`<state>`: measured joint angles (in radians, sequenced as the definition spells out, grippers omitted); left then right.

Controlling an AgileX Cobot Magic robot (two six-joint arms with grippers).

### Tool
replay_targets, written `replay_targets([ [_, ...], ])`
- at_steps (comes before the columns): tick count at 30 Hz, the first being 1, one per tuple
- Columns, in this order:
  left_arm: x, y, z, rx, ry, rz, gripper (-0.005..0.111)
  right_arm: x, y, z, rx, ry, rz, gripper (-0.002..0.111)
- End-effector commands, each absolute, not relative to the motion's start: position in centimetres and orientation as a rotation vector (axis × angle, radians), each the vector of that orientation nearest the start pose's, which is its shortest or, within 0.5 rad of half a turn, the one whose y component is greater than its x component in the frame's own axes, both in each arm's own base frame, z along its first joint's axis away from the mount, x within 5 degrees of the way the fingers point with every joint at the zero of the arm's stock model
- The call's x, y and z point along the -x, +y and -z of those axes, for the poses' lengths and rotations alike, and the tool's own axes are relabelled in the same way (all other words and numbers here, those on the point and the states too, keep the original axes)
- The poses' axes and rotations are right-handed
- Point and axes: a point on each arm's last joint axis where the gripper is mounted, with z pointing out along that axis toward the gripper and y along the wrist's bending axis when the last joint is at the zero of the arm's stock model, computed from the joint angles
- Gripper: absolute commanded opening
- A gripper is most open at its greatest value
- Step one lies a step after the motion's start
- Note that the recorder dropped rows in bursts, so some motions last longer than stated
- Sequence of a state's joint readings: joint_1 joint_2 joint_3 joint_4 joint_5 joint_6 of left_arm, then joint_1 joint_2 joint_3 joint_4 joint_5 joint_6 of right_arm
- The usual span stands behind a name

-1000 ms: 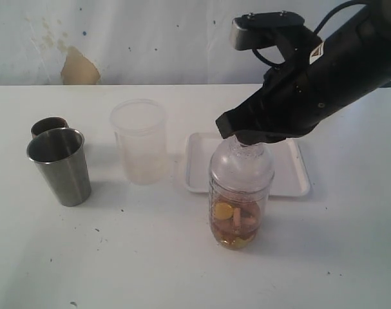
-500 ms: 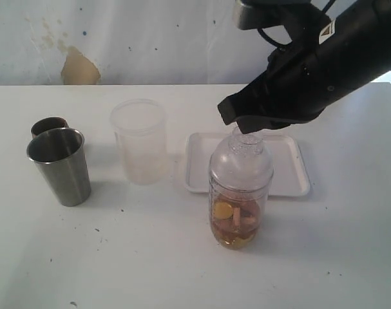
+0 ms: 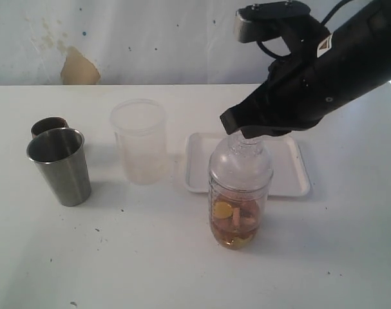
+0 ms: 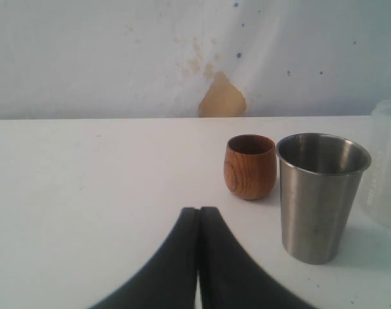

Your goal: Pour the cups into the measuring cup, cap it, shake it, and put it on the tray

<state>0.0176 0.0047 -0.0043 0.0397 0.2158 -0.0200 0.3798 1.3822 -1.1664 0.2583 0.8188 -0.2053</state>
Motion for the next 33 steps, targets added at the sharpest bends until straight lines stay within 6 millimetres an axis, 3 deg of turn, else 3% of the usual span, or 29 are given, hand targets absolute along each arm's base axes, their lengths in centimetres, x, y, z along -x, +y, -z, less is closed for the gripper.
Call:
replay_targets([
  [1, -5.6, 0.1, -19.5, 0.010, 1.687, -0.024, 0.000, -26.2, 12.3, -35.4, 0.675, 2.340, -0.350, 0.005],
  [3, -5.6, 0.1, -19.5, 0.010, 1.687, -0.024, 0.000, -25.7, 12.1, -37.5, 0.707, 2.276, -0.339, 0.022],
  [6, -5.6, 0.1, -19.5, 0.010, 1.687, -0.024, 0.000, -24.4, 11.7, -39.7, 0.681, 2.232, -0.360, 0.068],
  [7, -5.6, 0.1, -19.5, 0.010, 1.687, -0.024, 0.000, -24.1, 11.7, -39.7, 0.691, 2.248, -0.365, 0.076],
  [13, -5.6, 0.1, -19.5, 0.010, 1.687, -0.024, 0.000, -23.2, 11.4, -38.8, 0.751, 2.365, -0.369, 0.077],
  [23, -5.6, 0.1, -19.5, 0.010, 1.687, -0.024, 0.000, -23.6, 11.3, -39.0, 0.662, 2.360, -0.359, 0.079],
  [28, -5.6, 0.1, -19.5, 0.010, 1.687, -0.024, 0.000, -23.5, 11.3, -38.9, 0.730, 2.341, -0.346, 0.079],
  [30, -5.6, 0.1, -19.5, 0.010, 1.687, -0.024, 0.000, -23.5, 11.4, -39.0, 0.688, 2.353, -0.362, 0.087],
  [32, -5.6, 0.1, -19.5, 0.010, 1.687, -0.024, 0.000, -23.4, 11.3, -38.9, 0.692, 2.363, -0.362, 0.104],
  [33, -5.6, 0.1, -19.5, 0.010, 1.687, -0.024, 0.000, -23.3, 11.3, -38.8, 0.743, 2.366, -0.347, 0.105],
])
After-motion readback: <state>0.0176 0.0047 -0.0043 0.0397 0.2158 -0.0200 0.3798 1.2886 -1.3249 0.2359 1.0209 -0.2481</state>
